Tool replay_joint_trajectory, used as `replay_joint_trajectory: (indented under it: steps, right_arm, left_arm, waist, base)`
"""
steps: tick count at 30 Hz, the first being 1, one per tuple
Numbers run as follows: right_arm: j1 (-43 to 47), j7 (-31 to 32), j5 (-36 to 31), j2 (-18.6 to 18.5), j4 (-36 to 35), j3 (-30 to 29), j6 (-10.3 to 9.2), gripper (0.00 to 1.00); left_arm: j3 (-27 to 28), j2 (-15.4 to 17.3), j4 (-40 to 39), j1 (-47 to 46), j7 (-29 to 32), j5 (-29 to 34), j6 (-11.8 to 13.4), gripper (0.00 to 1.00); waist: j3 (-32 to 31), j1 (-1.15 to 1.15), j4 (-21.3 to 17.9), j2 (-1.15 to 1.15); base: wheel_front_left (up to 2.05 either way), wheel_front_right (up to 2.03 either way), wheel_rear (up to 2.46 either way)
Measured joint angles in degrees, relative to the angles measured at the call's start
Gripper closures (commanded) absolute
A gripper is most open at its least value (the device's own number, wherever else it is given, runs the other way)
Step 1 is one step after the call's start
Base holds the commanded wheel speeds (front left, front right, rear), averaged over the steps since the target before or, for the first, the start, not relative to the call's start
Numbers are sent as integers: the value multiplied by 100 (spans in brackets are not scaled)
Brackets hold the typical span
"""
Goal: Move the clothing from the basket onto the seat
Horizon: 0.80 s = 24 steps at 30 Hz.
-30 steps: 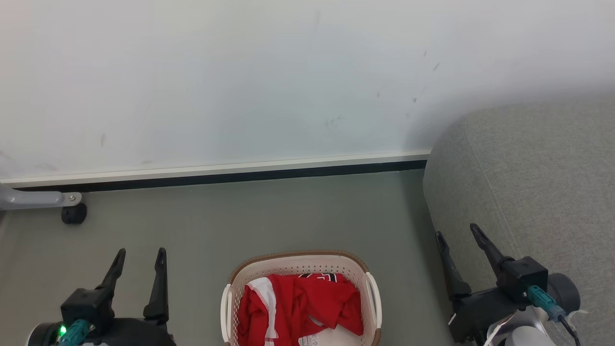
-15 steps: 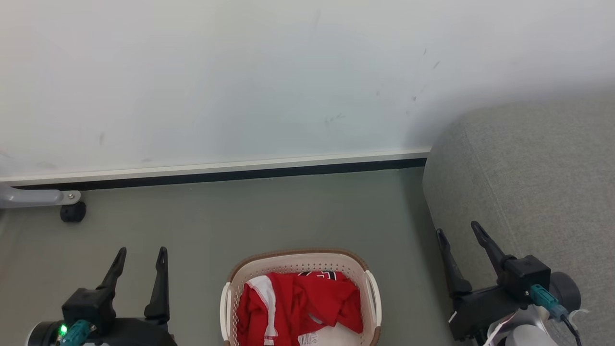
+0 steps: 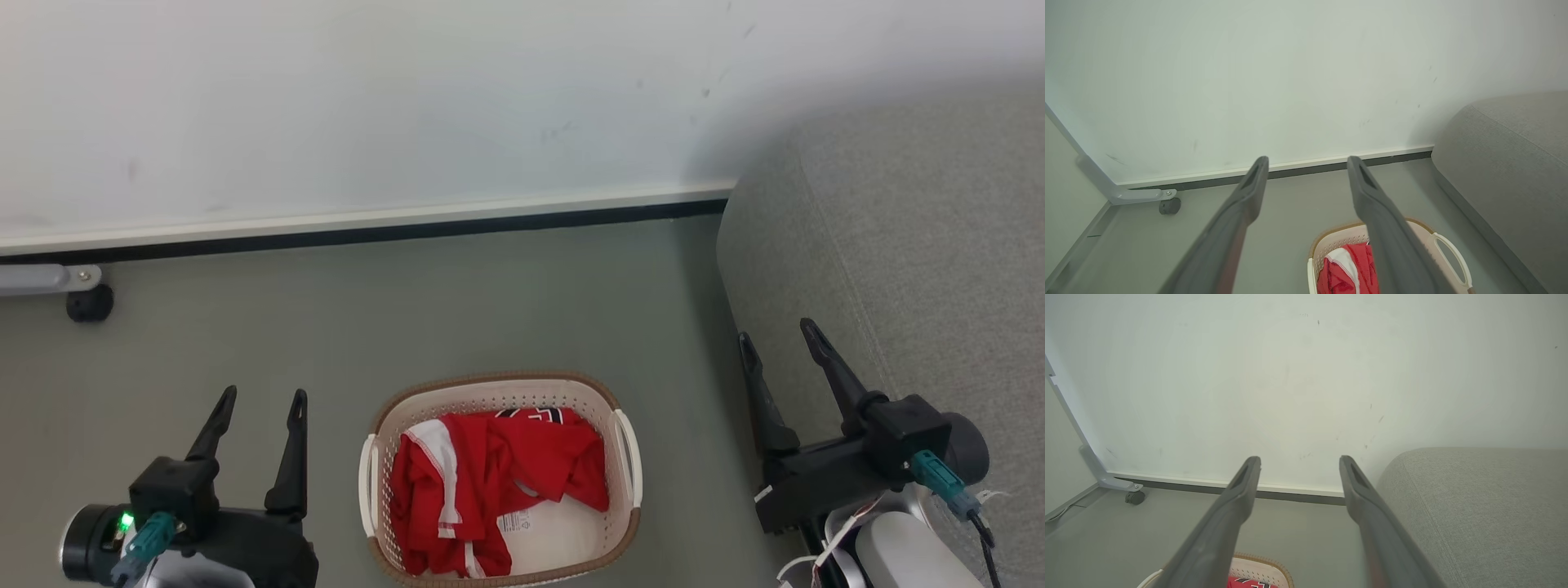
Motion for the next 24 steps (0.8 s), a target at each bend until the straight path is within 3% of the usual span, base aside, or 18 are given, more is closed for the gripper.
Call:
replay_joint_trajectory:
  steps: [24]
  right_arm:
    - [-838, -8, -446, 525, -1029, 26, -108, 0]
  left_arm:
    - [-812, -18, 981, -1402, 154, 511, -620, 0]
  waist:
    - [1970, 1, -564, 1]
  base:
    - [0, 0, 0]
